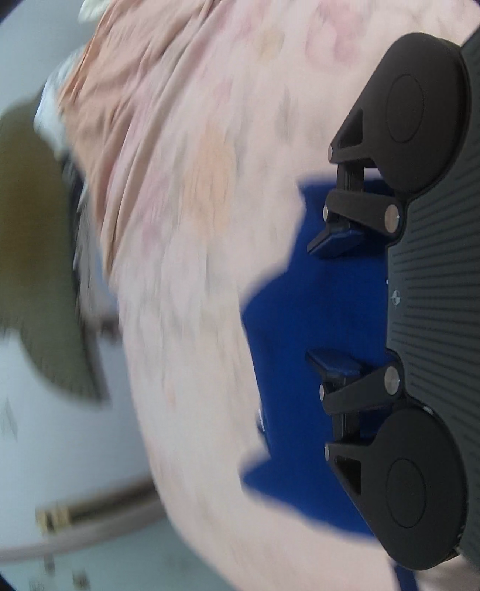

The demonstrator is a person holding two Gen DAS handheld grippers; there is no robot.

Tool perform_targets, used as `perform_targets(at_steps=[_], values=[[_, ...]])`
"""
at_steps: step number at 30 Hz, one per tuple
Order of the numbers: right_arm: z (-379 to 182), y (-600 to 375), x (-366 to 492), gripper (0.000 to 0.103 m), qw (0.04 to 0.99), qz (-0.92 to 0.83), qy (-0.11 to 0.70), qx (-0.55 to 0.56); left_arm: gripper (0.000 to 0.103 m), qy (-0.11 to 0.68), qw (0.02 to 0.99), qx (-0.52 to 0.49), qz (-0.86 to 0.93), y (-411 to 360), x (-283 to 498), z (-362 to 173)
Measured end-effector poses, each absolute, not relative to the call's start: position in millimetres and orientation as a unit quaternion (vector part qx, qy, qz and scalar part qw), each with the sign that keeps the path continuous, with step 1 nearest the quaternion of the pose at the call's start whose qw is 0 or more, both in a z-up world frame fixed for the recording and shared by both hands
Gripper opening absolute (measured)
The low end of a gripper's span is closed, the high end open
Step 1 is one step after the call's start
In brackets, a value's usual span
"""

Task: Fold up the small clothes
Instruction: 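Lay the folded blue sweater down with both grippers and open them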

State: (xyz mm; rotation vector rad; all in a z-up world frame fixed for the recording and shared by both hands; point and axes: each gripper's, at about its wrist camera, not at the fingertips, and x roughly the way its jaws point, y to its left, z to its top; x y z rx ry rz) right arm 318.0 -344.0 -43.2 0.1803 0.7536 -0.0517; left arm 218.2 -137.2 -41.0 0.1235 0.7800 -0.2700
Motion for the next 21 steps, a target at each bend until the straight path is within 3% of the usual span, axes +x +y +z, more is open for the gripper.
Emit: perform_targets(at_steps=[3,9,13,17,21], values=[[-38.9,-349.6,303.4,0.064,0.930,-0.019,0.348,0.117,0.084,0.381,0.913,0.054,-0.133,-135.0,217.5,-42.5],[-35.4,-346.8,250.2,0.073,0.944,-0.008,0.321,0.070,0.085,0.383,0.912,0.050,-0.134,-133.4,216.3,-43.7],[-35.9,-381.3,221.7,0.093,0.940,-0.010,0.322,0.111,0.088,0.386,0.908,0.027,-0.162,-125.1,214.7,-47.8],[-55.9,-413.9,213.0,0.094,0.909,0.041,0.372,0.185,0.098,0.404,0.890,-0.087,-0.193,-102.8,231.0,-58.7],[-65.6,-412.0,210.0,0.092,0.896,0.138,0.367,0.210,0.098,0.408,0.865,-0.152,-0.248,-95.9,239.6,-62.7]])
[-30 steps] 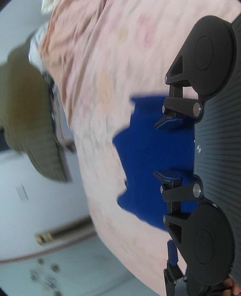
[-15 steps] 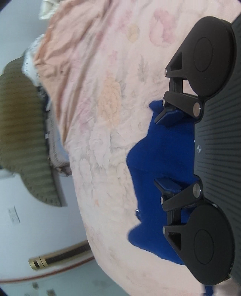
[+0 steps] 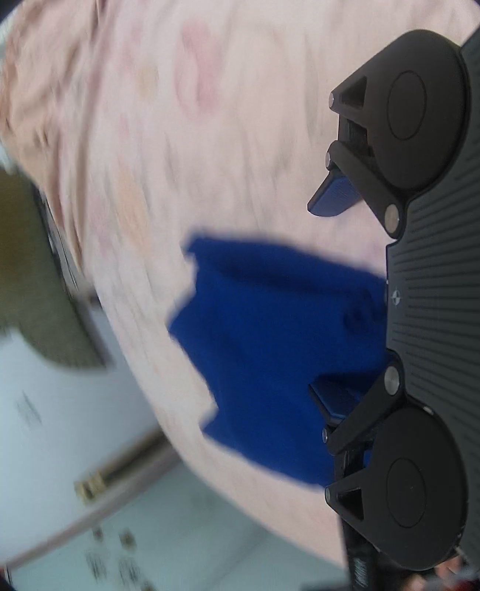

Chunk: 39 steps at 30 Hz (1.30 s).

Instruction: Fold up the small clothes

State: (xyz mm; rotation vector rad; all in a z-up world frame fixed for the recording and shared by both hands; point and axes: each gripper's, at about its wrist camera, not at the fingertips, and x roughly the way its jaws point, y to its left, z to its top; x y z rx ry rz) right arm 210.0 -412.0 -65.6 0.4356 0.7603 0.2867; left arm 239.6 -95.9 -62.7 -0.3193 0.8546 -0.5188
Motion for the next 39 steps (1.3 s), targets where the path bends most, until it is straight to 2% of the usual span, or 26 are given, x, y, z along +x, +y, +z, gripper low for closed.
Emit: perform_targets(at_steps=[4,5,6,7,8,9,10,11,12,18,21,23,24,25,27,29,34,35,36,37,39], values=[[-71.7,-388.2,214.1,0.090,0.881,0.214,0.361,0.218,0.096,0.404,0.854,-0.110,-0.308,-109.9,227.0,-64.1],[-72.7,-386.2,217.7,0.090,0.882,0.213,0.355,0.227,0.087,0.394,0.862,-0.093,-0.306,-112.5,222.5,-65.2],[-75.2,-387.8,223.5,0.086,0.877,0.212,0.351,0.251,0.068,0.385,0.869,-0.076,-0.300,-114.1,219.1,-65.8],[-78.8,-392.1,230.2,0.080,0.870,0.212,0.344,0.284,0.060,0.381,0.875,-0.065,-0.292,-113.8,218.5,-65.9],[-83.0,-396.8,236.5,0.075,0.860,0.211,0.342,0.315,0.046,0.383,0.876,-0.067,-0.286,-111.0,220.6,-65.9],[-87.5,-399.3,243.4,0.058,0.849,0.206,0.345,0.342,0.032,0.389,0.872,-0.081,-0.285,-107.0,223.5,-65.0],[-90.6,-398.5,248.7,0.036,0.844,0.196,0.353,0.353,0.026,0.394,0.867,-0.101,-0.289,-99.5,227.0,-64.7],[-93.0,-393.2,252.6,0.031,0.841,0.189,0.362,0.354,0.018,0.396,0.863,-0.117,-0.291,-93.9,229.2,-64.8],[-93.0,-387.0,253.5,0.030,0.842,0.189,0.363,0.352,0.016,0.394,0.864,-0.121,-0.290,-90.5,228.4,-64.1],[-76.8,-360.6,244.6,0.027,0.843,0.201,0.339,0.366,0.014,0.358,0.890,-0.090,-0.268,-65.8,217.2,-39.0],[-70.8,-343.5,245.7,0.028,0.856,0.206,0.342,0.328,0.014,0.364,0.893,-0.084,-0.250,-49.6,214.1,-35.9],[-72.9,-338.2,245.5,0.034,0.861,0.179,0.361,0.310,0.017,0.389,0.887,-0.075,-0.239,-49.1,215.0,-42.8],[-73.8,-337.4,242.7,0.042,0.863,0.168,0.365,0.306,0.018,0.392,0.886,-0.077,-0.235,-48.1,213.3,-44.7],[-72.8,-338.1,236.8,0.054,0.866,0.160,0.364,0.303,0.020,0.390,0.887,-0.079,-0.234,-47.0,208.8,-45.0],[-67.7,-339.0,222.6,0.066,0.872,0.152,0.359,0.295,0.031,0.388,0.888,-0.075,-0.236,-45.9,200.2,-42.8],[-61.8,-343.8,201.4,0.068,0.879,0.144,0.356,0.283,0.035,0.385,0.887,-0.077,-0.243,-45.6,189.7,-41.6],[-68.7,-350.0,150.6,0.068,0.866,0.168,0.377,0.283,0.033,0.390,0.884,-0.061,-0.250,-52.7,169.8,-50.3],[-71.6,-346.3,144.6,0.067,0.864,0.182,0.378,0.279,0.030,0.390,0.885,-0.057,-0.246,-53.1,166.5,-52.3],[-71.7,-341.1,138.0,0.051,0.869,0.189,0.374,0.265,0.021,0.389,0.887,-0.056,-0.241,-53.6,164.9,-53.2],[-70.4,-335.7,133.9,0.029,0.874,0.183,0.376,0.249,0.018,0.389,0.889,-0.058,-0.236,-54.6,164.1,-52.7],[-67.3,-332.5,128.4,0.018,0.877,0.173,0.375,0.244,0.013,0.386,0.890,-0.067,-0.232,-54.1,161.4,-47.4]])
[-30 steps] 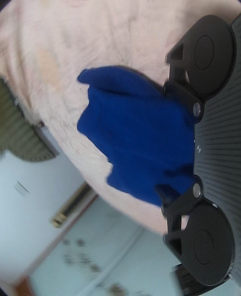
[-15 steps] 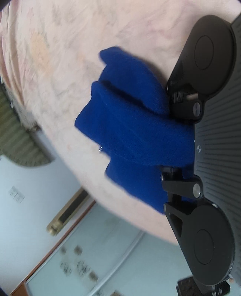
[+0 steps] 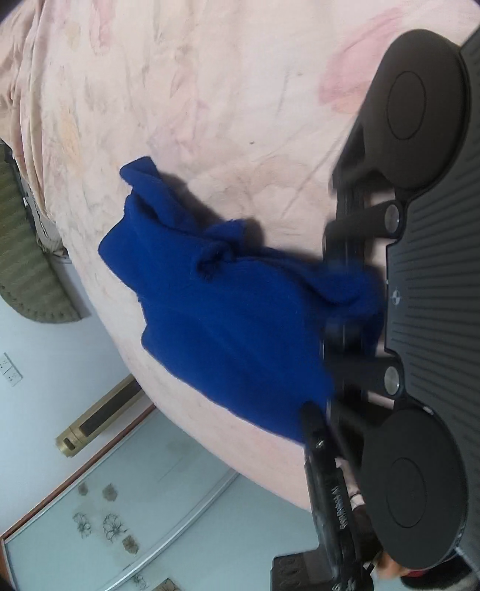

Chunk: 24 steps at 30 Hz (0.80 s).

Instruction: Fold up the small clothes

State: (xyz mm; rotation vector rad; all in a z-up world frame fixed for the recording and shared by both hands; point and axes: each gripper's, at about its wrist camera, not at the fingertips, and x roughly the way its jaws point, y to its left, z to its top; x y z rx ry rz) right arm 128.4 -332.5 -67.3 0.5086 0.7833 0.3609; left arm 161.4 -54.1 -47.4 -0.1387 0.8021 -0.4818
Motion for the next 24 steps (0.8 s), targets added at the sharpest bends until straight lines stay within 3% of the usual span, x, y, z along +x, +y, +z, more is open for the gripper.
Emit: perform_targets(at_steps=[4,5,7,9,10,11,12,15,20,24], values=[[-52.5,-323.7,111.6,0.017,0.899,0.147,0.359,0.201,0.013,0.373,0.903,-0.015,-0.210,-61.6,146.8,-39.8],[-52.9,-321.7,110.2,0.023,0.904,0.132,0.363,0.185,0.015,0.367,0.909,0.006,-0.195,-66.3,142.1,-41.5],[-52.5,-315.4,106.2,0.053,0.916,0.093,0.363,0.143,0.018,0.347,0.920,0.038,-0.177,-73.2,131.0,-41.2],[-42.8,-302.7,91.0,0.065,0.938,0.035,0.334,0.086,0.041,0.325,0.931,0.080,-0.147,-84.0,117.2,-39.6],[-39.4,-296.4,83.1,0.065,0.946,0.013,0.316,0.064,0.049,0.309,0.937,0.099,-0.133,-89.4,109.7,-39.2],[-35.4,-289.3,76.2,0.065,0.953,0.001,0.298,0.046,0.067,0.295,0.941,0.112,-0.121,-93.4,103.9,-39.3],[-32.3,-282.0,69.9,0.065,0.959,0.000,0.282,0.031,0.074,0.284,0.945,0.122,-0.110,-97.2,100.3,-40.4],[-32.4,-261.5,60.8,0.066,0.967,0.011,0.253,-0.002,0.074,0.284,0.945,0.139,-0.086,-106.7,95.0,-46.7],[-50.7,-256.2,81.2,0.071,0.949,0.003,0.316,0.007,0.074,0.309,0.944,0.095,-0.066,-101.5,95.9,-53.1],[-52.8,-253.3,81.2,0.082,0.947,-0.004,0.320,0.021,0.074,0.313,0.944,0.090,-0.057,-99.6,92.6,-54.5]])
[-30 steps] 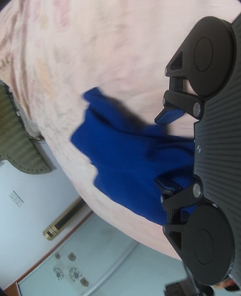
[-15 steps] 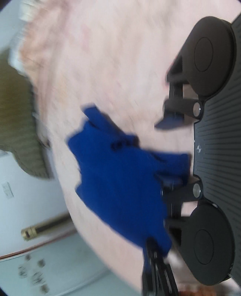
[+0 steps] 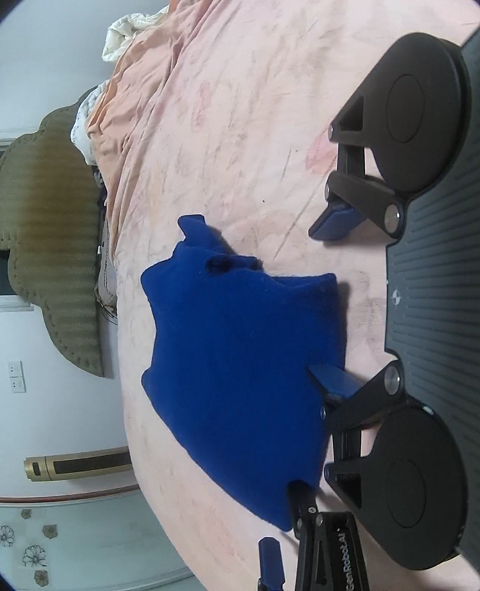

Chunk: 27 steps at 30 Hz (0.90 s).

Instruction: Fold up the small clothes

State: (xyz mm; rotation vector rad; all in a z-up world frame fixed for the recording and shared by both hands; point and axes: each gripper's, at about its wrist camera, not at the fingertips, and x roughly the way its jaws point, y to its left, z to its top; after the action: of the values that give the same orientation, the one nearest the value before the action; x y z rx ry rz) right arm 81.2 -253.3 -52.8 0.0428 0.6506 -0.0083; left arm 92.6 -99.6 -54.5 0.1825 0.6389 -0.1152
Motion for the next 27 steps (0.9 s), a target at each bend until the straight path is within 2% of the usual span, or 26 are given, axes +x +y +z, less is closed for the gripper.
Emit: perform_targets(at_steps=[13,23,25,27], values=[[-66.2,-243.7,69.4,0.091,0.945,-0.006,0.326,0.007,0.074,0.337,0.939,0.057,-0.041,-93.1,82.2,-62.2],[-65.2,-237.4,58.5,0.093,0.944,-0.007,0.329,-0.002,0.074,0.340,0.939,0.047,-0.031,-90.7,75.4,-63.9],[-64.3,-236.1,56.5,0.093,0.944,-0.008,0.331,-0.004,0.076,0.341,0.938,0.045,-0.029,-90.1,74.5,-64.5],[-63.4,-234.7,54.8,0.093,0.943,-0.008,0.332,-0.003,0.082,0.341,0.939,0.041,-0.023,-88.6,74.2,-65.1]])
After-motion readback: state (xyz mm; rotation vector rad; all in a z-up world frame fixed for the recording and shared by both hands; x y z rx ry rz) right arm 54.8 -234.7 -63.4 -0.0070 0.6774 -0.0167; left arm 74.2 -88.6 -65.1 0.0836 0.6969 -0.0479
